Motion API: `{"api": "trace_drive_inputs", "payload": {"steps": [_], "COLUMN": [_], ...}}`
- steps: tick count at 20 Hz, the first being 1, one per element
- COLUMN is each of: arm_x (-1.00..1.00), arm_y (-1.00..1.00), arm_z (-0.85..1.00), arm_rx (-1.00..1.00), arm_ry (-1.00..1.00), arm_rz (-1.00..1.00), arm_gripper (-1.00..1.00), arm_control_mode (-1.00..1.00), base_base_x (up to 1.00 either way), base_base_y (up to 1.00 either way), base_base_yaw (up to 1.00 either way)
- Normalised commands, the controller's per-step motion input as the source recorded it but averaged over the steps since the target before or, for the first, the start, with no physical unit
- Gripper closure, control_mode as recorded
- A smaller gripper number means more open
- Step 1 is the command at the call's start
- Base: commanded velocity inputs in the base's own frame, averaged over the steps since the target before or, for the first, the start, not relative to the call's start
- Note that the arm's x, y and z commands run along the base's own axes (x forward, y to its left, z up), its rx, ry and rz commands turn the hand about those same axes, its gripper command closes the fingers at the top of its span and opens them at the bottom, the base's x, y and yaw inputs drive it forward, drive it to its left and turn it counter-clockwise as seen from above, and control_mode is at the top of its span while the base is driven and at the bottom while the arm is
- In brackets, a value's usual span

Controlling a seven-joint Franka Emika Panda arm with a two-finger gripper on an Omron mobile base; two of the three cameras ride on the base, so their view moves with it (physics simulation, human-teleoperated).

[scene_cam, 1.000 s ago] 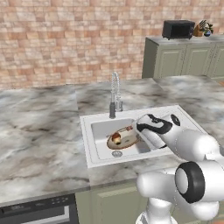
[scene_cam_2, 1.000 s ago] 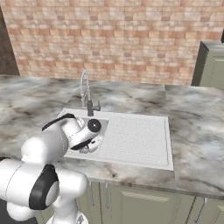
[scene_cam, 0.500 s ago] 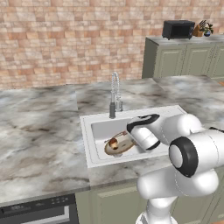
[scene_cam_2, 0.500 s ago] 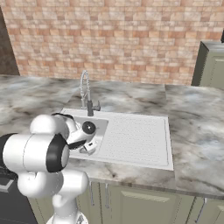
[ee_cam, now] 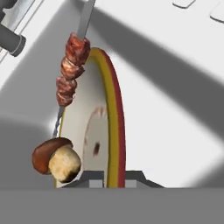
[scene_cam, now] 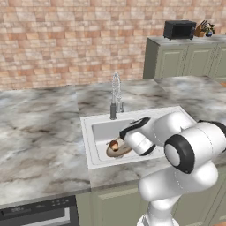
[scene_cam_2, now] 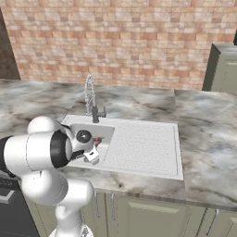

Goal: Dump the mushroom and kebab skewer from the bowl so the bowl can be washed. Place the bowl in the sink after clearing the leftovers.

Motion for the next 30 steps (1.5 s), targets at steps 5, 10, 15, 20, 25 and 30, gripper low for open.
{"api": "trace_drive_inputs", "payload": {"steps": [5,10,15,20,25,30], "arm_x": [0.01,0.02,0.07,0.03,0.17,0.15], "arm_y": [0.31,0.29,0.17,0.05,0.0,-0.1], "arm_z": [-0.01,0.0,0.0,0.0,0.09,0.06], "arm_rx": [-0.15,-0.17,-0.08,-0.02,-0.01,-0.02], "arm_ry": [0.0,0.0,0.0,0.0,0.0,0.02], "arm_rz": [0.0,0.0,0.0,0.0,0.0,0.02], "arm_gripper": [1.0,1.0,1.0,1.0,1.0,1.0], "arm_control_mode": [-1.0,-1.0,-1.0,-1.0,-1.0,-1.0], "base_base_x": [0.0,0.0,0.0,0.0,0.0,0.0], "base_base_y": [0.0,0.0,0.0,0.0,0.0,0.0], "base_base_yaw": [0.0,0.0,0.0,0.0,0.0,0.0]}}
